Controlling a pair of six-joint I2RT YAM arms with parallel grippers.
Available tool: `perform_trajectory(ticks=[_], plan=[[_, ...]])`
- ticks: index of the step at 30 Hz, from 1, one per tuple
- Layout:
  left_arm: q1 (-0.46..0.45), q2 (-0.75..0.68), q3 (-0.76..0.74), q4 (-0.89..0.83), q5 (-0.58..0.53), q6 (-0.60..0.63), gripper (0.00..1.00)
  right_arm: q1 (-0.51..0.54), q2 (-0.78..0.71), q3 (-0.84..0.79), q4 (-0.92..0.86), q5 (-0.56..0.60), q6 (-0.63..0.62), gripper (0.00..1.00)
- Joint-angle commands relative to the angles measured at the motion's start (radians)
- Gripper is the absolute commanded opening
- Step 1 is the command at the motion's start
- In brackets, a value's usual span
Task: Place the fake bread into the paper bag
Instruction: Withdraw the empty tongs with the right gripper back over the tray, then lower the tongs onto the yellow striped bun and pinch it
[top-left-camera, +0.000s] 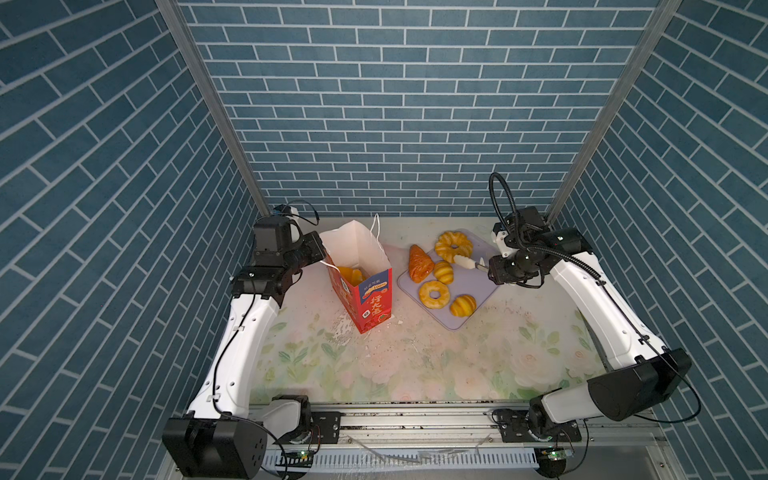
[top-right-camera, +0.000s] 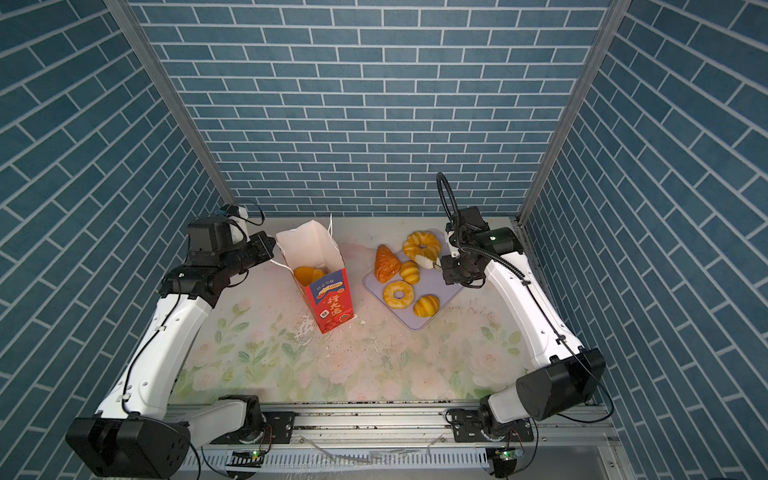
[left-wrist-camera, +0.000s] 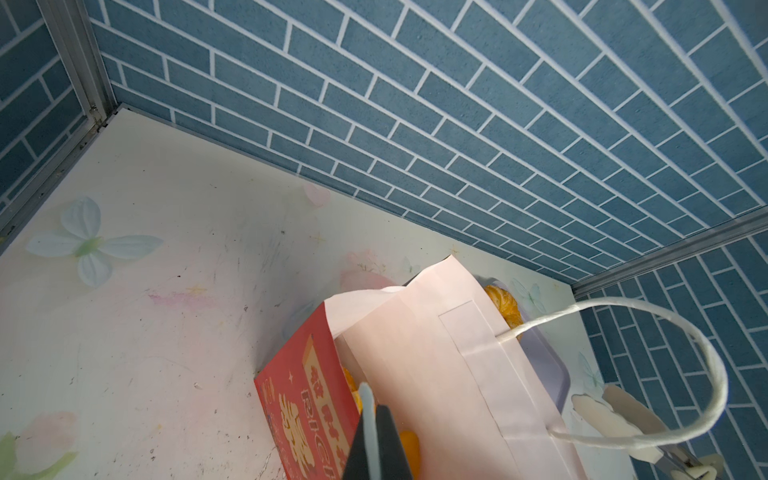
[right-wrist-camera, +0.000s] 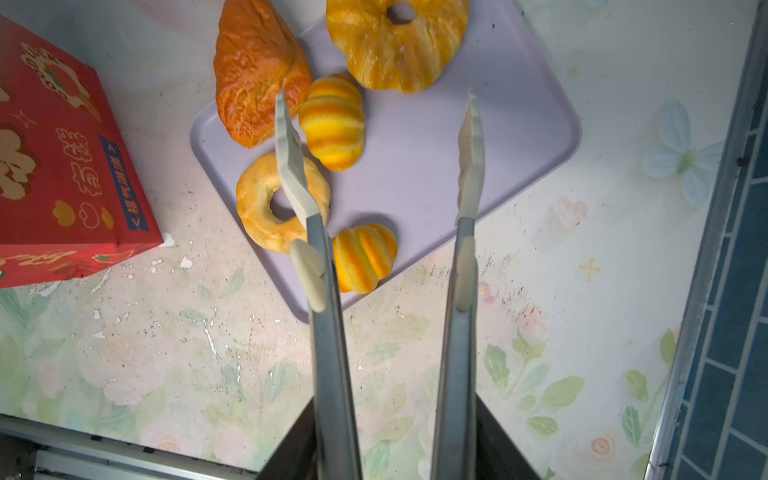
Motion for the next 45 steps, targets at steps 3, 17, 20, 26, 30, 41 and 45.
perform_trajectory(ticks=[3, 17, 20, 26, 30, 41, 45], plan=[[-0.003, 0.01, 0.007, 0.007, 0.0, 0.013, 0.0, -0.009, 0.033, -0.023, -0.081, -0.055, -0.003, 0.51], [-0.003, 0.026, 0.011, 0.012, -0.004, 0.002, 0.0, -0.011, 0.118, -0.061, -0.146, -0.112, -0.052, 0.52], [-0.003, 0.029, 0.013, 0.015, -0.001, -0.002, 0.0, -0.01, 0.138, -0.061, -0.134, -0.122, -0.052, 0.51], [-0.003, 0.024, 0.011, 0.013, -0.006, -0.003, 0.0, -0.007, 0.2, -0.091, -0.118, -0.155, -0.067, 0.49], [-0.003, 0.02, 0.008, 0.012, -0.009, -0.003, 0.0, -0.007, 0.2, -0.103, -0.122, -0.139, -0.067, 0.49], [-0.003, 0.012, 0.011, 0.011, -0.005, 0.003, 0.0, -0.007, 0.183, -0.095, -0.126, -0.117, -0.06, 0.33], [-0.003, 0.007, 0.008, 0.008, -0.009, 0.006, 0.0, -0.008, 0.168, -0.079, -0.127, -0.09, -0.057, 0.29]])
